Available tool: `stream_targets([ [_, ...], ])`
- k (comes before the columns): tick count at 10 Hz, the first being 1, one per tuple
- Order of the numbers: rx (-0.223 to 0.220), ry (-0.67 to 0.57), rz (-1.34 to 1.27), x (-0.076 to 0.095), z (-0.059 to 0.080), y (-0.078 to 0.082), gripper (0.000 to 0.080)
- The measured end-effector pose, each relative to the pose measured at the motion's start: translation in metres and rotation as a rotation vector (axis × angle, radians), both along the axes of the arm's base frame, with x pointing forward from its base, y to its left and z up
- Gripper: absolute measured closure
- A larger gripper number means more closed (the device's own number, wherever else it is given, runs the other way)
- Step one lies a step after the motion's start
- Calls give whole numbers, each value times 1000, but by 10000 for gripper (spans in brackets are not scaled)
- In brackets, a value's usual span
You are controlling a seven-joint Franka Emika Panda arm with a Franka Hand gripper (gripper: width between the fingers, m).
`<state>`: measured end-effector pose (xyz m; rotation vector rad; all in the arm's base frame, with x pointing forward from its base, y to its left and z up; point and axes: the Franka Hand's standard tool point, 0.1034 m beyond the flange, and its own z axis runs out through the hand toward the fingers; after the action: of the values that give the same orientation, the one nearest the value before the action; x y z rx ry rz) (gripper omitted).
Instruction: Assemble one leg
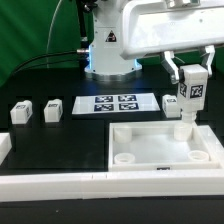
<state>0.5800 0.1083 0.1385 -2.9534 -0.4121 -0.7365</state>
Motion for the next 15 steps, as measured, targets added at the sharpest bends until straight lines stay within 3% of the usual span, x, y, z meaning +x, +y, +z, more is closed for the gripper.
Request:
stream_targets([
  [7,-3,2,12,6,-3,1,505],
  [9,-8,10,12,8,-10,-3,505],
  [11,0,9,9,26,-11,-1,505],
  [15,8,3,5,40,-18,1,505],
])
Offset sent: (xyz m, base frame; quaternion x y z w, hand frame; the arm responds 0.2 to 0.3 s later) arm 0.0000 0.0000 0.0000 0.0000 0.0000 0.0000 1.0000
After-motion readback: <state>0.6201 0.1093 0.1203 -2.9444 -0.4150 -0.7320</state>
